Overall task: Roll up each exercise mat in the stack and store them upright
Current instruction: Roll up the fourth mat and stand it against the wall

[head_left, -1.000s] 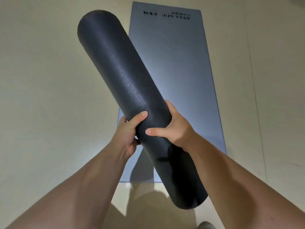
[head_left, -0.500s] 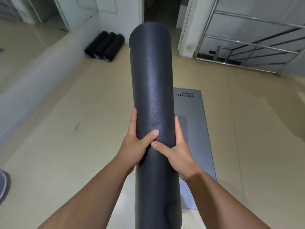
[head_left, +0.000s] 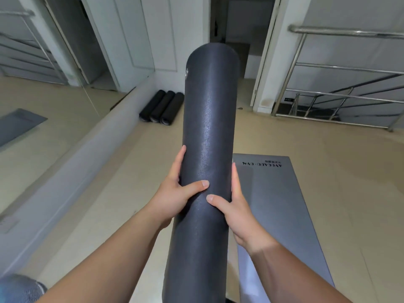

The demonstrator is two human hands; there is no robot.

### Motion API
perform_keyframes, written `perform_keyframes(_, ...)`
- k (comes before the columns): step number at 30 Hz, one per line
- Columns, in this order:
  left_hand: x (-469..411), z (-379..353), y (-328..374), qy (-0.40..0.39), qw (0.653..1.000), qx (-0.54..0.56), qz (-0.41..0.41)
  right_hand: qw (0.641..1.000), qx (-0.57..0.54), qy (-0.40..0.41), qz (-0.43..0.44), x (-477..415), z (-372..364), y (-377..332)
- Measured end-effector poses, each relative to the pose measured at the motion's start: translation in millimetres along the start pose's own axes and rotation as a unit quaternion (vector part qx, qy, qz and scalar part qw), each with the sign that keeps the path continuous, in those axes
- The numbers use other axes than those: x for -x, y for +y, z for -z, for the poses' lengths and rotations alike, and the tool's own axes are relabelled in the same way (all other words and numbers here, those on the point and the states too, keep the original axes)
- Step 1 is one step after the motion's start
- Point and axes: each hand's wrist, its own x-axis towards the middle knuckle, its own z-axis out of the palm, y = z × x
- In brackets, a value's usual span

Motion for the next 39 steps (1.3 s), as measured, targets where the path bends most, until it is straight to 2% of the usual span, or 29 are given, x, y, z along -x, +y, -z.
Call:
perform_keyframes(8, -180, 152, 31, 0.008, 0.999, -0.041, 0.031, 0.998, -0.035, -0.047, -0.031, -224, -84, 7)
perform_keyframes(13, -273, 257, 58, 0.038, 0.998, -0.04, 0.036, 0.996, -0.016, -0.08, -0.024, -354, -157, -11)
perform_keyframes(18, -357, 366, 56, 0.049, 0.998, -0.027, 0.033, 0.995, 0.008, -0.098, -0.024, -469, -231, -5)
perform_keyframes(28, -520, 570, 89, -0.02, 0.998, -0.042, 0.029, 0.999, 0.026, 0.011, -0.032, -651, -384, -13)
perform_keyframes(33, -609, 619, 96, -0.065, 0.995, -0.056, 0.053, 0.998, 0.016, 0.038, -0.04, -735, -407, -10)
perform_keyframes(39, -740, 664, 69, -0.06, 0.993, -0.065, 0.081, 0.996, 0.029, 0.047, -0.073, -878, -404, 22)
